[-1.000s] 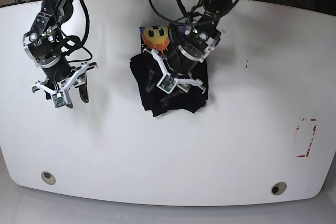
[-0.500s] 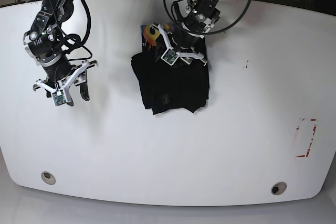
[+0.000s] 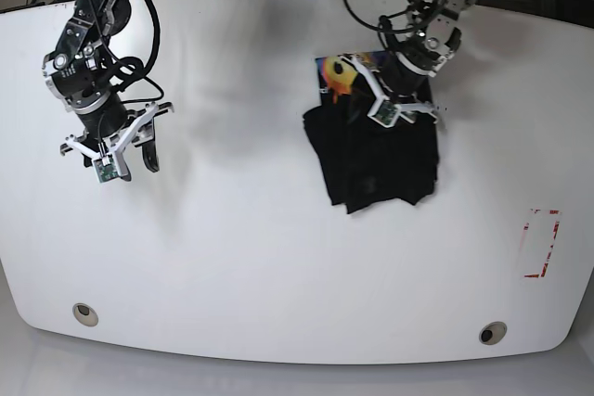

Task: Layout the t-shirt on the table in an organized manner, then fold the t-shirt properly
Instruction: 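Grasp the folded bundle with the left gripper and carry it aside, then move the held bundle off the table edge with the left gripper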

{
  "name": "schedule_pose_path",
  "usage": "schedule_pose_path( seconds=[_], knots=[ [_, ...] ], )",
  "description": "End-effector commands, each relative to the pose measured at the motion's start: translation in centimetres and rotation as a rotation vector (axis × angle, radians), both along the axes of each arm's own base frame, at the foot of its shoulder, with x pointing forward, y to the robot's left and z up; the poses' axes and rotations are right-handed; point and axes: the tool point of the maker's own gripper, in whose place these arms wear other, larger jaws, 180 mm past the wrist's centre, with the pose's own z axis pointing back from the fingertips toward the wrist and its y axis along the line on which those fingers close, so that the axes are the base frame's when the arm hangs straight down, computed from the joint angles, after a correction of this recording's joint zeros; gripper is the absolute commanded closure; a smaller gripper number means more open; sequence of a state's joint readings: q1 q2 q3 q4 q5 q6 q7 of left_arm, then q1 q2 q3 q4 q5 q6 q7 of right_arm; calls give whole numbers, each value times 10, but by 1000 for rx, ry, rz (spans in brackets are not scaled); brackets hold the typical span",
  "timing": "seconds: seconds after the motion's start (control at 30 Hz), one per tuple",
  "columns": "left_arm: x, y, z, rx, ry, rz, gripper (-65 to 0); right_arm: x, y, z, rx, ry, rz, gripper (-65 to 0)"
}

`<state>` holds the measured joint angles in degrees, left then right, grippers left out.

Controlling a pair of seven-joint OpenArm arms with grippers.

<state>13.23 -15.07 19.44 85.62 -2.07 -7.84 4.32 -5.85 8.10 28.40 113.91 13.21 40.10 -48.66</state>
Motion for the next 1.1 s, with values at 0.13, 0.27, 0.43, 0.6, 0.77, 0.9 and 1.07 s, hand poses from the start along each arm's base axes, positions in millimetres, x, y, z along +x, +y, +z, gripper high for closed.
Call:
schedule_pose_path(
  seconds=[0.13,0.27,0.43,0.6,0.77,0.9,1.07],
  knots=[
    [-31,77,-27,136,155,12,-251,2,-1,11,-4,-41,7,-270],
    [-42,107,-27,159,209,-22,-251,2,0,10,0,-39,7,-270],
    [-55,140,-33,171,286,-33,-251,1,1,10,6,-39,9,-270],
    [-63,175,-33,190,322,-4,-251,1,2,10,7,-39,11,-270],
    [-76,202,-33,219,367,-36,-251,1,1,9,6,-39,10,-270],
    [-85,226,-35,255,406,-45,-251,1,1,9,5,-38,10,-270],
    [-95,249,-36,266,451,-41,-251,1,1,8,5,-34,10,-270]
  ],
)
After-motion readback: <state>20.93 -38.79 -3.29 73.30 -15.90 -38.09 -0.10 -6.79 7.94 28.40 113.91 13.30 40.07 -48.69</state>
